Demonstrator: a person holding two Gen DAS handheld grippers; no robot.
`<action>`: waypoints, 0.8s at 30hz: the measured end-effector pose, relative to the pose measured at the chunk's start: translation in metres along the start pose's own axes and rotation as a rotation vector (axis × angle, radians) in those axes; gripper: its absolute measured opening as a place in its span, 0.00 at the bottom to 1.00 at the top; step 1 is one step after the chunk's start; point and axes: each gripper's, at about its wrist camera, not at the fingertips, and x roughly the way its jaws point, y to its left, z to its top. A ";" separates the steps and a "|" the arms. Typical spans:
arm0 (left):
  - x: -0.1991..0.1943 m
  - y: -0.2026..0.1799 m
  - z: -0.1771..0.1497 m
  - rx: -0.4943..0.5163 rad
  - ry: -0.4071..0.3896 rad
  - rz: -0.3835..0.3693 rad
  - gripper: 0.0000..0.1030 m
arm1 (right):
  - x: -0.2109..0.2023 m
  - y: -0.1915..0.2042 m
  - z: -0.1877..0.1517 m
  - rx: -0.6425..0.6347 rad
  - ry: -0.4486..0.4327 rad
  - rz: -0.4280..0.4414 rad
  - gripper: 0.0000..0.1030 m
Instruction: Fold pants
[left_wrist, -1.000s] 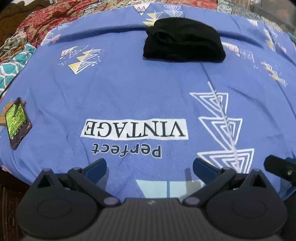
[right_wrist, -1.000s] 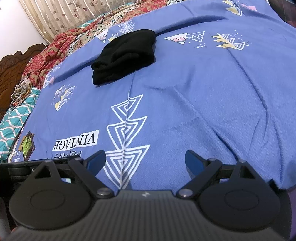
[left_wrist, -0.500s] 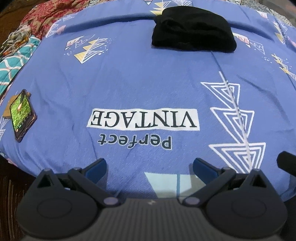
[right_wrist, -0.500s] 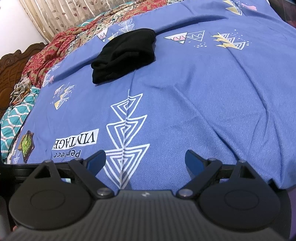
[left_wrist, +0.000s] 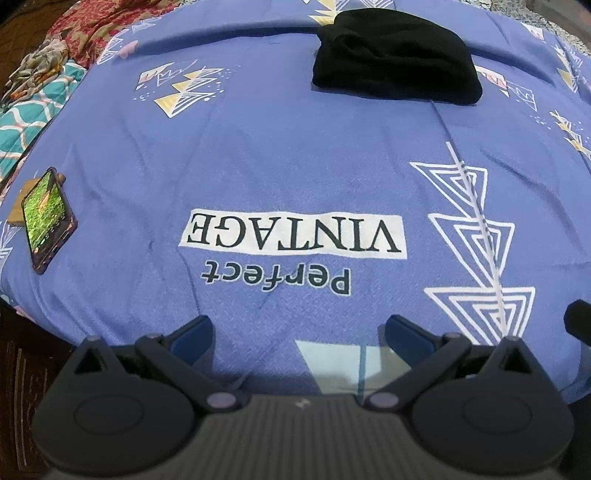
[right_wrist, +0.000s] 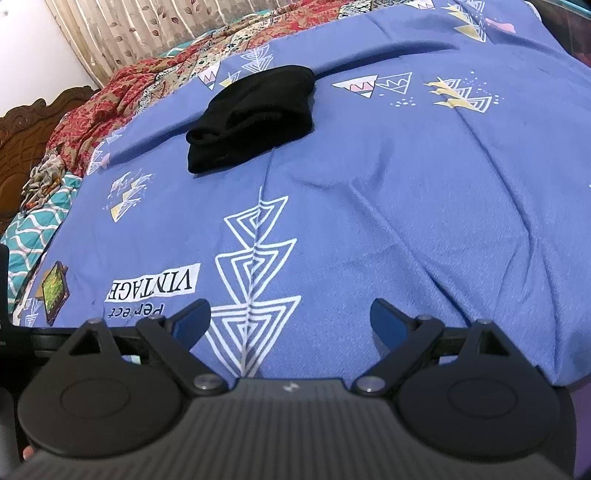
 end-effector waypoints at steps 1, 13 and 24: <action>0.001 0.001 0.000 -0.004 0.002 0.004 1.00 | -0.001 0.000 0.001 -0.004 -0.003 -0.005 0.92; 0.006 0.013 0.003 -0.032 0.015 0.023 1.00 | -0.018 -0.009 0.021 0.067 -0.012 -0.006 0.94; 0.001 0.017 0.005 -0.050 0.011 0.045 1.00 | -0.026 0.001 0.027 0.041 -0.013 0.039 0.94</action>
